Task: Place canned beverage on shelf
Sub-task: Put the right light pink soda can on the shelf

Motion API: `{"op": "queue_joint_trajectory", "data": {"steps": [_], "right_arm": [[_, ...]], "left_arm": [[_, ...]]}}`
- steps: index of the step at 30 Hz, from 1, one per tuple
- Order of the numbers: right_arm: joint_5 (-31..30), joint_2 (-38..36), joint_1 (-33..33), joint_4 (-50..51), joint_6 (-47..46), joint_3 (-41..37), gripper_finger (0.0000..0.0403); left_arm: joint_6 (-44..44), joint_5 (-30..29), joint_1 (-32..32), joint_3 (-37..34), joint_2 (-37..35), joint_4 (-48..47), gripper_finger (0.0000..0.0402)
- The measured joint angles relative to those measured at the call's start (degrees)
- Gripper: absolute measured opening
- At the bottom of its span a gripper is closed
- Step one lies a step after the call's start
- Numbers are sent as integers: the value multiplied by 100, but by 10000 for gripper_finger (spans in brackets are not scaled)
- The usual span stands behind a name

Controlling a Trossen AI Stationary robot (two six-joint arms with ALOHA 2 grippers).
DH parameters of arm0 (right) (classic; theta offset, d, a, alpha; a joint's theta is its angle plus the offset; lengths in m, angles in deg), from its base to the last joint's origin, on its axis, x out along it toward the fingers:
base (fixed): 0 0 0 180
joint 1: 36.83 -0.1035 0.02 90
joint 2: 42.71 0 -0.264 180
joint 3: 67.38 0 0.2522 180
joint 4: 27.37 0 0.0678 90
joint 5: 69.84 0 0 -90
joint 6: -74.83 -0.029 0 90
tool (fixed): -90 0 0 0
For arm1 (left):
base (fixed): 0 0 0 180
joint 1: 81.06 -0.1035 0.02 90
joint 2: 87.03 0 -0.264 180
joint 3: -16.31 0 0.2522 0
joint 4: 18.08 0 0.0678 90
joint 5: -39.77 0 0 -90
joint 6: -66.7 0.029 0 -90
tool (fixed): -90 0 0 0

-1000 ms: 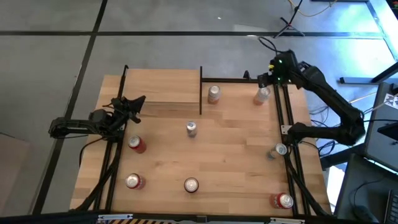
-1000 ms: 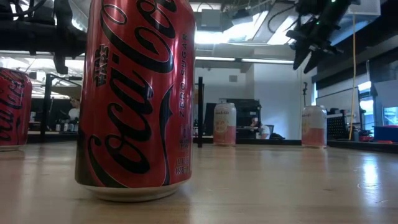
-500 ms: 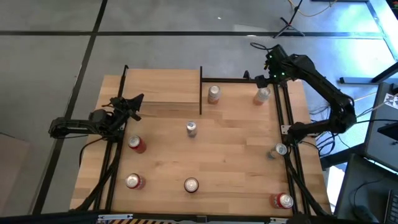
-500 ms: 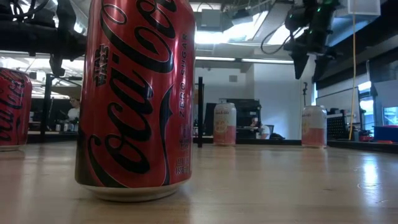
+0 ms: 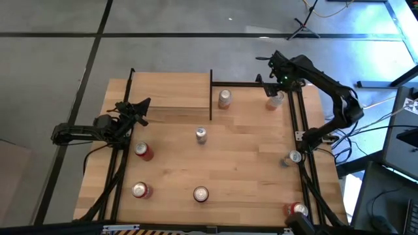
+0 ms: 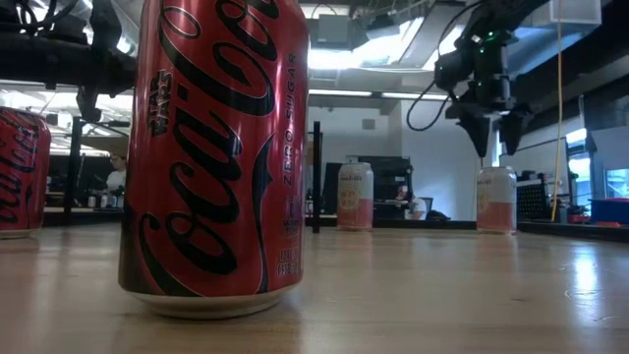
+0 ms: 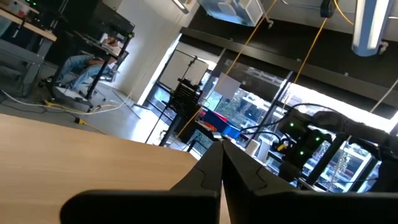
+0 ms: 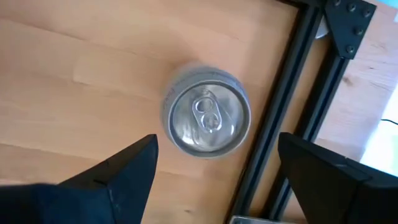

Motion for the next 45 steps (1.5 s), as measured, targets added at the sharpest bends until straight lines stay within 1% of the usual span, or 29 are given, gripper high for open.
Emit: {"op": "queue_joint_trajectory", "data": {"steps": [4, 8, 13, 20, 26, 33, 37, 41, 45], "right_arm": [[38, 18, 0, -248, -33, -66, 324], [14, 18, 0, -402, -179, -360, 324], [4, 18, 0, -934, -200, -684, 324], [-16, 40, 11, -1123, -247, -991, 324], [-62, 40, 9, -1185, -59, -1025, 320], [-85, 40, 9, -1215, 114, -1025, 285], [-76, 42, 5, -1233, 251, -1025, 291], [-134, 44, 0, -1256, 411, -1025, 292], [-154, 44, 0, -1261, 529, -1025, 265]], "left_arm": [[0, 0, 0, 0, 0, 0, 0], [0, 0, 1, 0, 0, 0, 0], [1, -7, 1, 0, 0, 0, 0], [2, -8, -1, 0, 0, 0, 0], [37, -7, 0, 0, 0, 0, 0], [46, 20, 1, 0, 0, -2, 0], [45, 35, 1, 0, 0, -2, 1], [44, 115, -2, 0, 0, -2, 21], [42, 474, 1, 0, 0, -4, 62]]}}
